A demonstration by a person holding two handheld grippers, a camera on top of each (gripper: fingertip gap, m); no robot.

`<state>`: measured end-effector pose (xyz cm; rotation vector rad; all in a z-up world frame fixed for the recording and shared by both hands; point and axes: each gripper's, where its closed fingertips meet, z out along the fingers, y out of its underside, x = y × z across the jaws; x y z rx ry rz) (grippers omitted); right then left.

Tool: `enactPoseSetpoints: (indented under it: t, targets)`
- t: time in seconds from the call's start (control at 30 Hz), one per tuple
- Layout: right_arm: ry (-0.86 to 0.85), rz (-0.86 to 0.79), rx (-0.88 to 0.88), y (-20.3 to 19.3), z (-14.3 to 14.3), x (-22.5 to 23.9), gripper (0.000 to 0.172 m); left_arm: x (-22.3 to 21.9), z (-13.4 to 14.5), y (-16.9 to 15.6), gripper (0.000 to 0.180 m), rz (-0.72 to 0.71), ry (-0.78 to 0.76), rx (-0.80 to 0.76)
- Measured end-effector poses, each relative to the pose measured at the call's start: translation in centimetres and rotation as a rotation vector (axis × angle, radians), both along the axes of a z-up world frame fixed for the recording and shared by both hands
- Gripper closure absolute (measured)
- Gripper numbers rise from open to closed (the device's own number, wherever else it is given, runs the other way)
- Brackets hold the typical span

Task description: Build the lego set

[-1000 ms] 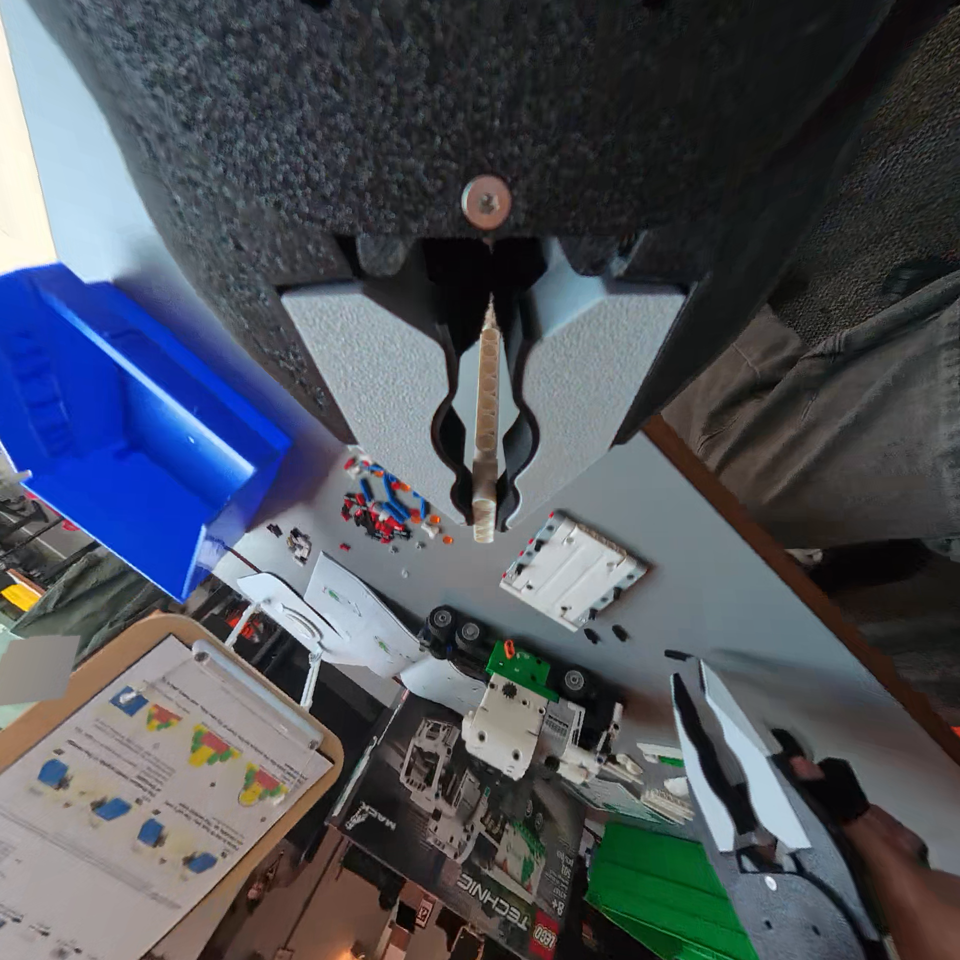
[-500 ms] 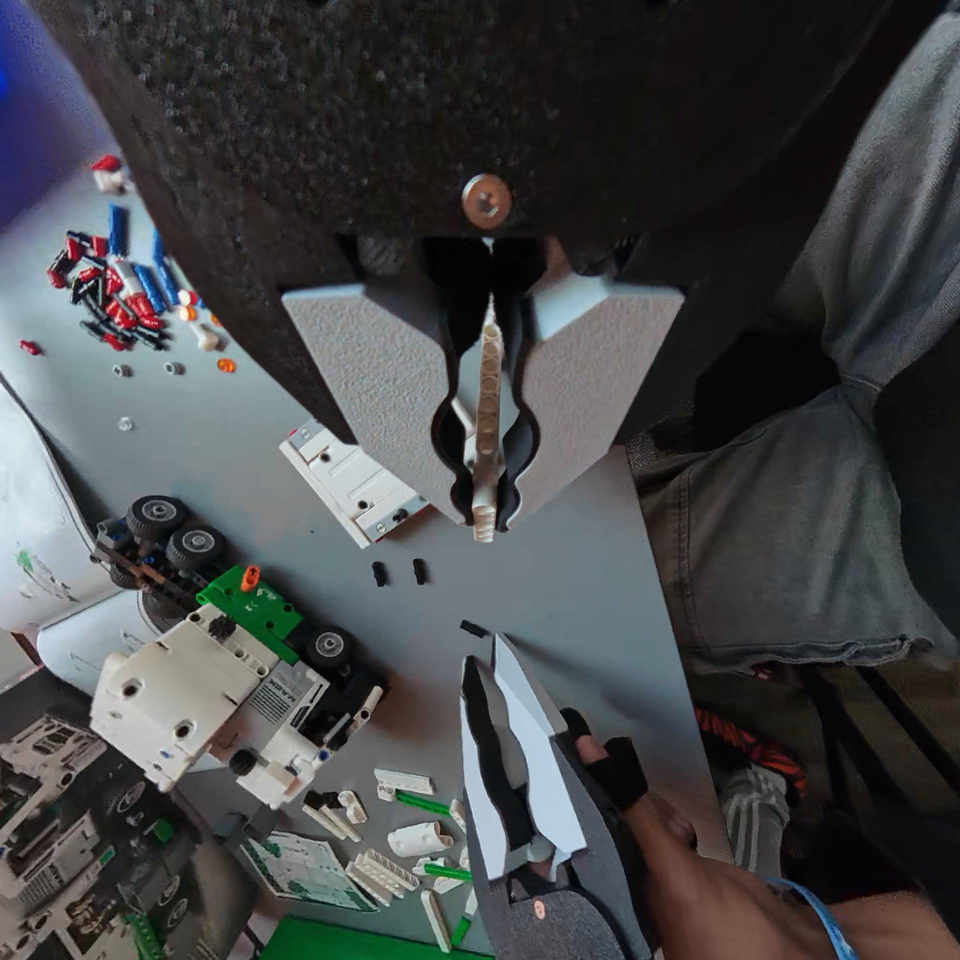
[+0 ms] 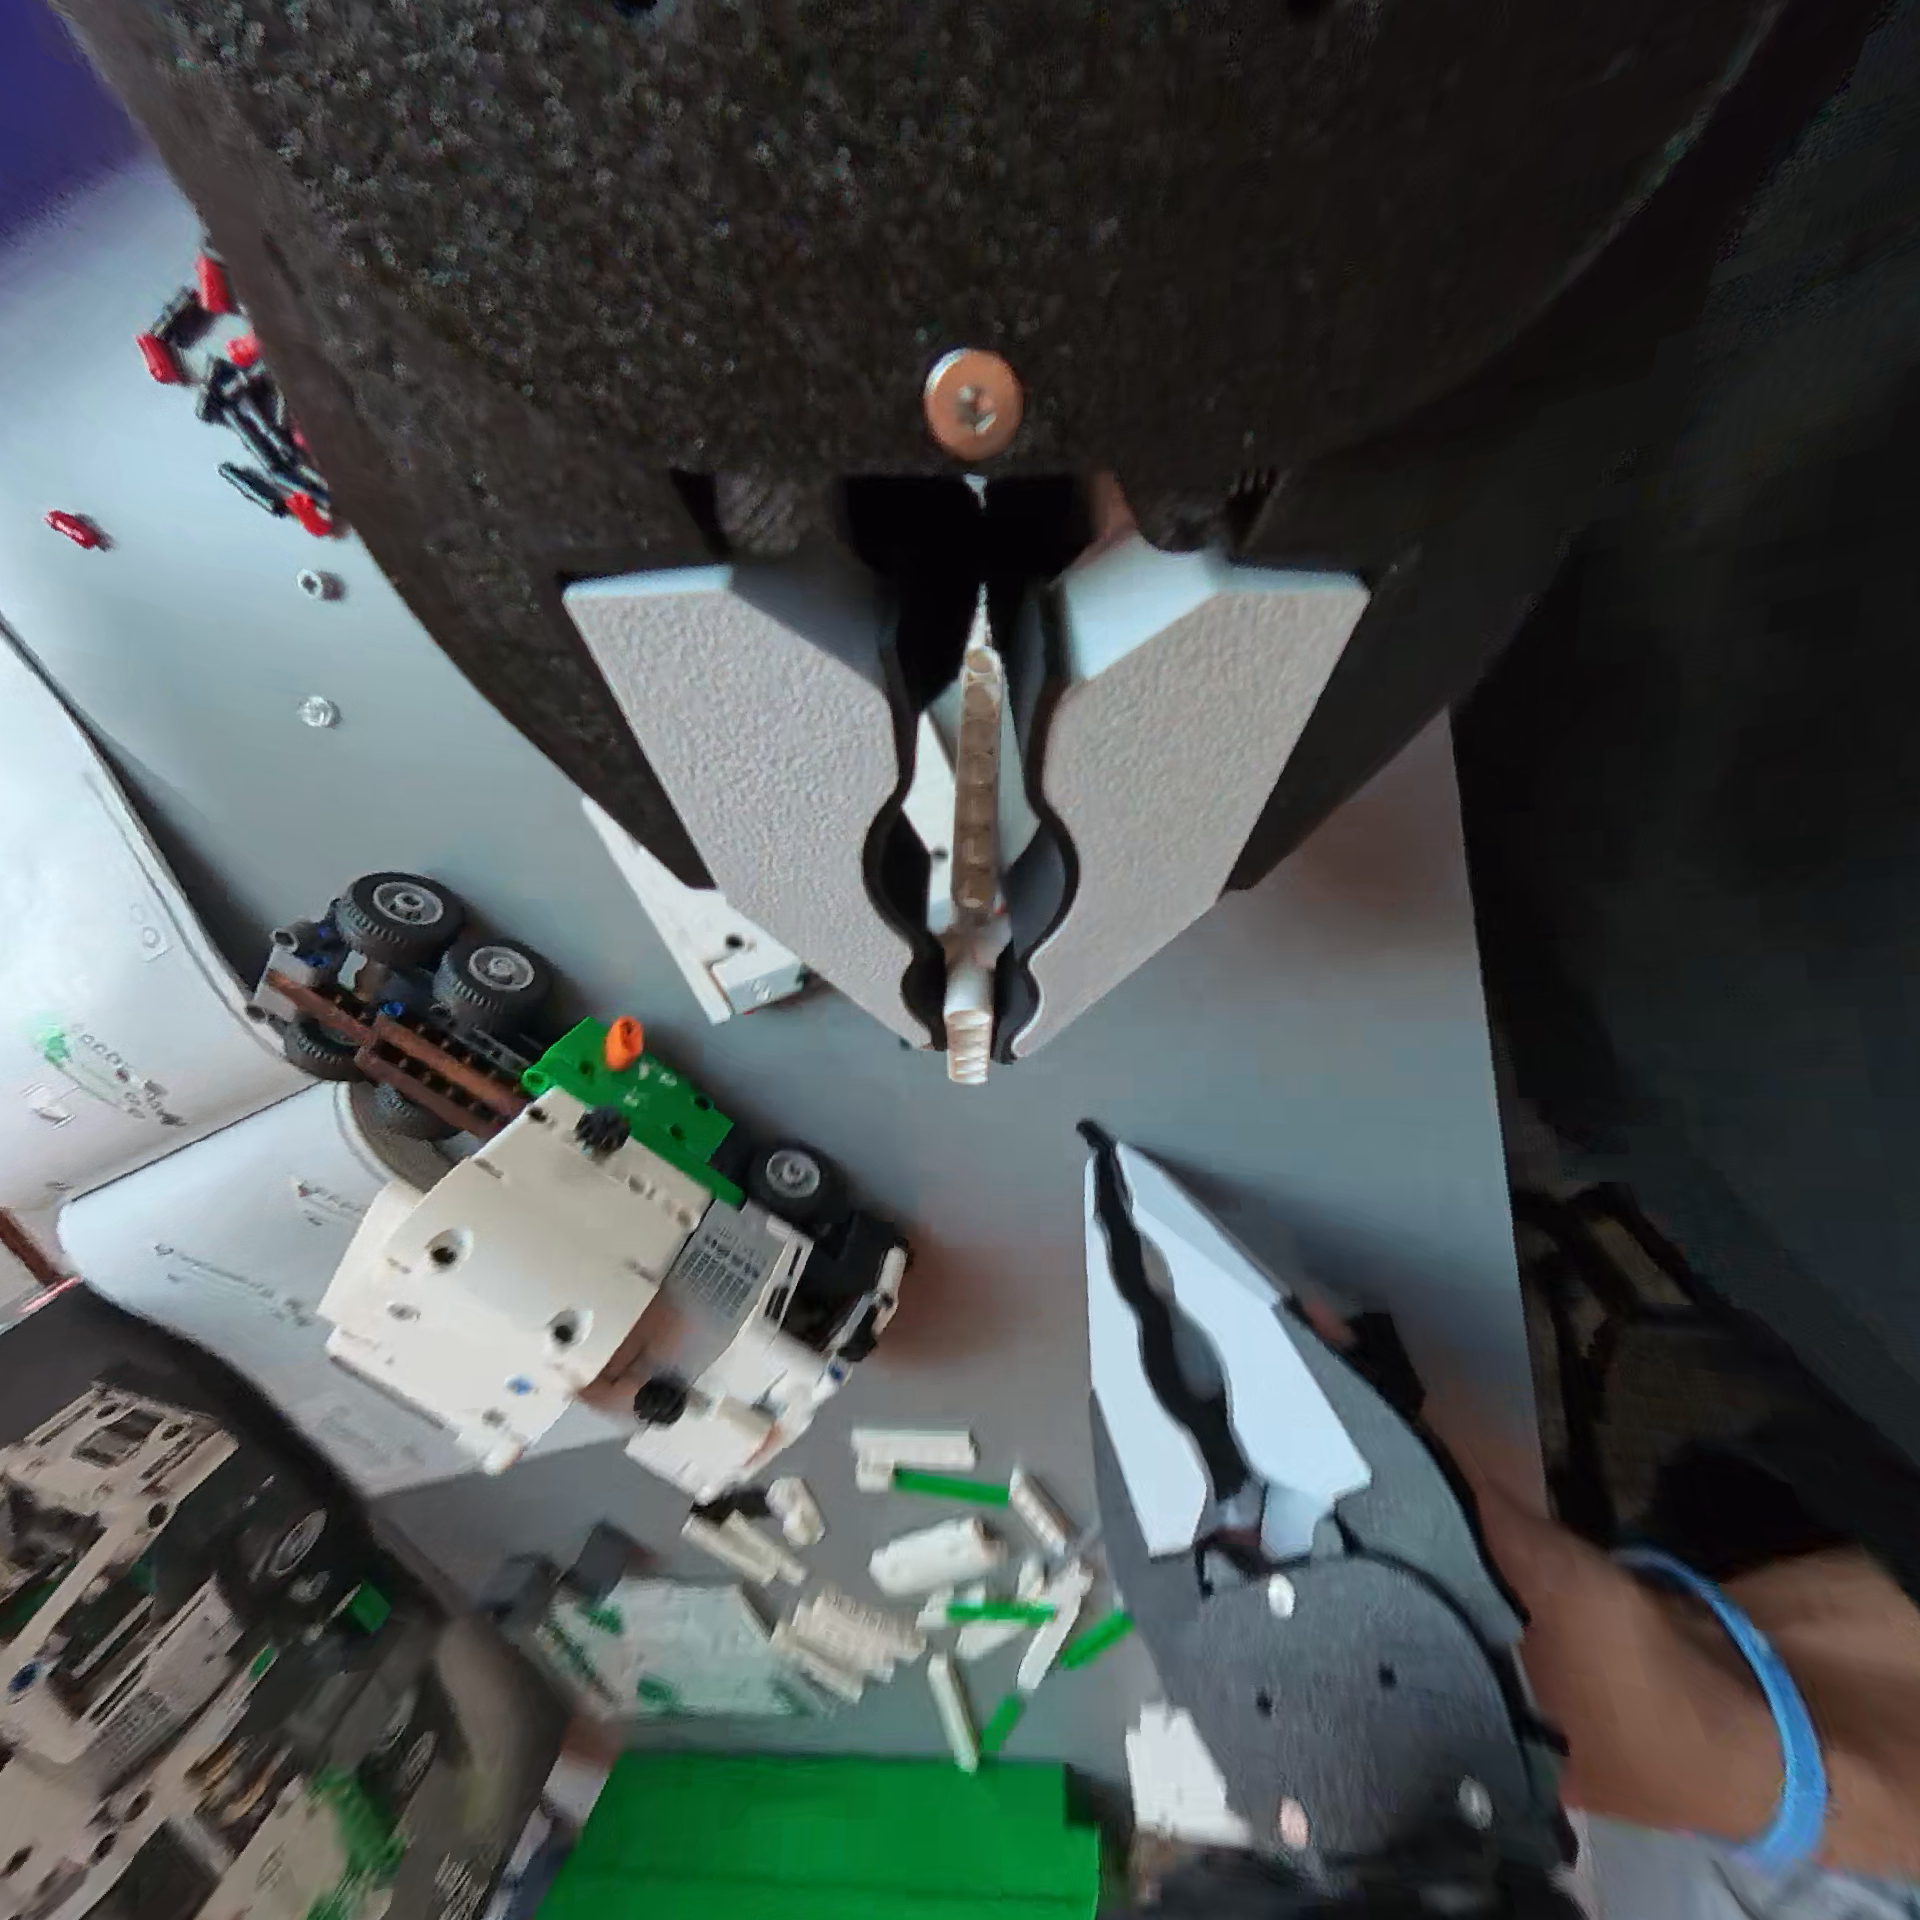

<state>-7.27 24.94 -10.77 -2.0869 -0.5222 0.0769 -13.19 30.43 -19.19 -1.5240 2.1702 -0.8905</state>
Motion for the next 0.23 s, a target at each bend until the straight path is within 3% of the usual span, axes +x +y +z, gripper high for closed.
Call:
enactPoseSetpoints:
  t: [0.17, 0.23]
  targets:
    - [-0.354, 0.093, -0.344, -3.8, -4.3, 1.6, 0.166, 0.1, 0.0, -0.3, 0.177, -0.017, -0.034, -0.009]
    - [-0.402, 0.15, -0.42, -4.5, -5.1, 1.3, 0.166, 0.2, 0.0, -0.5, 0.177, -0.021, -0.047, -0.026]
